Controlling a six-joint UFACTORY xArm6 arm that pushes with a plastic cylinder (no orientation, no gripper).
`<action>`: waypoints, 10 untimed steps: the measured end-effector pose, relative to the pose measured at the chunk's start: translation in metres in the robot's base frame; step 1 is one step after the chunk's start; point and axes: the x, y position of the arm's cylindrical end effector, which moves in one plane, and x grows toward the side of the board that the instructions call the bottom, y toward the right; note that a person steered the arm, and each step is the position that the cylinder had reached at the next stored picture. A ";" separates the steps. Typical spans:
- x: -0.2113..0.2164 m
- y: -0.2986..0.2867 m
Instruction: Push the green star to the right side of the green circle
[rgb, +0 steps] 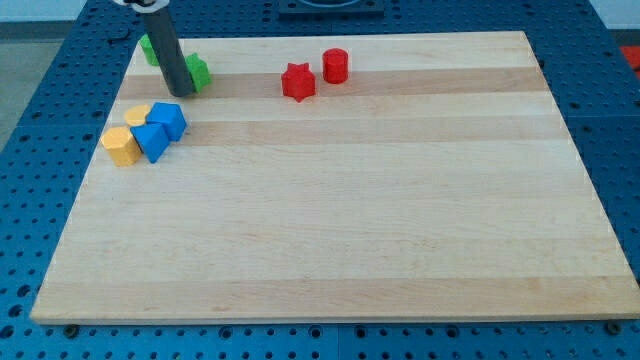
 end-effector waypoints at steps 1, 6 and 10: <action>0.005 0.000; -0.059 0.044; -0.092 0.040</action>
